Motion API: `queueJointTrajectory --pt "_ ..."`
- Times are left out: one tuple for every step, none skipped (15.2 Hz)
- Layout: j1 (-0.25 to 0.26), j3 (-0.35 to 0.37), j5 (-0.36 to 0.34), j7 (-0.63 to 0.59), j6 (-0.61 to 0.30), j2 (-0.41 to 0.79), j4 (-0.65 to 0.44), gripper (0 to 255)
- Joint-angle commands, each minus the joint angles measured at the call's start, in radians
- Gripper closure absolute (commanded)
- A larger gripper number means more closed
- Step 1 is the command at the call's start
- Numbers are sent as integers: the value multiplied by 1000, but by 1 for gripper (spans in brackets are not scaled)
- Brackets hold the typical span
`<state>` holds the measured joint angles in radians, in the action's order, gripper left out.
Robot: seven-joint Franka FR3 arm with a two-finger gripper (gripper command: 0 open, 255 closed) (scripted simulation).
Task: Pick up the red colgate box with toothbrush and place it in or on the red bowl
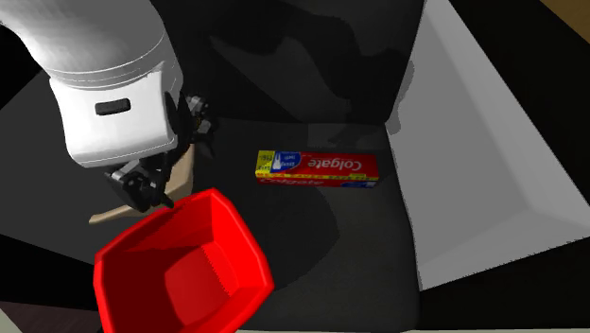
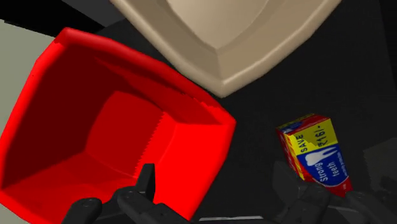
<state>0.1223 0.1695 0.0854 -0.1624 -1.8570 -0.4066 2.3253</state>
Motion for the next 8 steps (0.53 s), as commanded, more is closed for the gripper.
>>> queueJointTrajectory --pt "14 31 2 -27 -46 64 -17 0" --pt "19 45 -1 -39 -62 98 -34 0" --pt "25 58 -4 -52 -78 132 -51 0" --pt "30 70 -9 -64 -92 166 -69 0" --pt "35 83 -15 -77 -106 201 -89 0" --pt "41 94 -23 -91 -118 236 -110 0" --pt "46 106 -31 -105 -130 271 -131 0" --pt "52 117 -41 -119 -141 307 -154 0"
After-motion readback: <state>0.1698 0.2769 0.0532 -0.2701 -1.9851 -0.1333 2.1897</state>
